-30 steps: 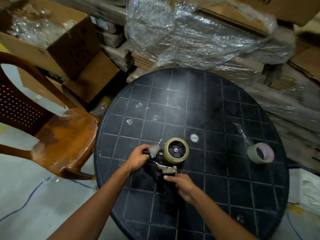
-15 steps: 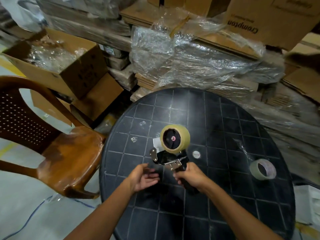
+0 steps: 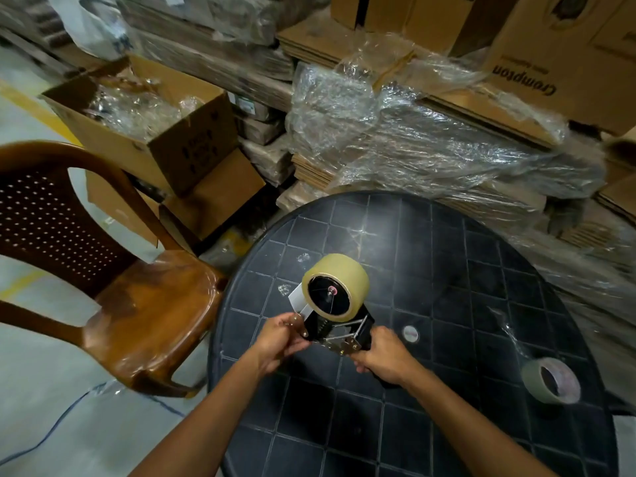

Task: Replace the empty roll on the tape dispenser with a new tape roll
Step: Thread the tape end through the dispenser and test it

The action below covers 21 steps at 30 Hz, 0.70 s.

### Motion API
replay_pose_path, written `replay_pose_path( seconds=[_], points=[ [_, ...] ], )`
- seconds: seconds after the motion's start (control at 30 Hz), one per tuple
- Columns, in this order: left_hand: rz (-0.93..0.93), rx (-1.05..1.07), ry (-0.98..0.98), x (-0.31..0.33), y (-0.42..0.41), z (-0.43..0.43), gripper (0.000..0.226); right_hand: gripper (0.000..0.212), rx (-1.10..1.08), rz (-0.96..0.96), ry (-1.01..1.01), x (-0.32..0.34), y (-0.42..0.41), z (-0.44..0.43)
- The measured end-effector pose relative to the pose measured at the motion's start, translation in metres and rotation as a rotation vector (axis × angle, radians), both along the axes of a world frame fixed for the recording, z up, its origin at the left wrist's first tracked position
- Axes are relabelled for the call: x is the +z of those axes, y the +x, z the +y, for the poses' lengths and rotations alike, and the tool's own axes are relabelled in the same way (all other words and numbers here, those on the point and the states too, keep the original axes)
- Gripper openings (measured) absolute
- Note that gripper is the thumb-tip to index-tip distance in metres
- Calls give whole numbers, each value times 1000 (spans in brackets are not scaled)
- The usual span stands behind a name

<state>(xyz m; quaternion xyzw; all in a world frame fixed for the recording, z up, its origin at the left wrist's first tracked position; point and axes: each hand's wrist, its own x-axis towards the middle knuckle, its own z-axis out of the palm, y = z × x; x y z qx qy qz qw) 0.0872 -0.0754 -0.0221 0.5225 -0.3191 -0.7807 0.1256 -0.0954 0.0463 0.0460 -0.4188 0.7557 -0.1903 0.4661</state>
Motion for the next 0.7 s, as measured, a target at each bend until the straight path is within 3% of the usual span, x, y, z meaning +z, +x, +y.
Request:
replay_pose_path(
  seconds=[0.1, 0.2, 0.33, 0.47, 0.57, 0.63, 0.7],
  points=[
    [-101, -88, -171, -8, 8, -21, 15, 25, 45, 64, 3, -16, 2, -8],
    [-111, -114, -191, -20, 23, -47, 8, 54, 43, 132, 30, -34, -3, -15],
    [-94, -246, -72, -40, 23, -58, 11, 57, 35, 150, 18, -53, -7, -19],
    [-50, -390, 259, -51, 6, -37, 52, 34, 28, 144, -29, -60, -4, -16],
    [73, -439, 467, -54, -1, -25, 78, 42, -5, 116, -51, -56, -5, -14],
    [126, -404, 492, -51, -5, -21, 74, 42, -10, 102, -70, -53, -6, -14],
    [86, -288, 410, -46, -9, -18, 53, 39, -14, 97, -82, -49, -8, -13]
  ],
)
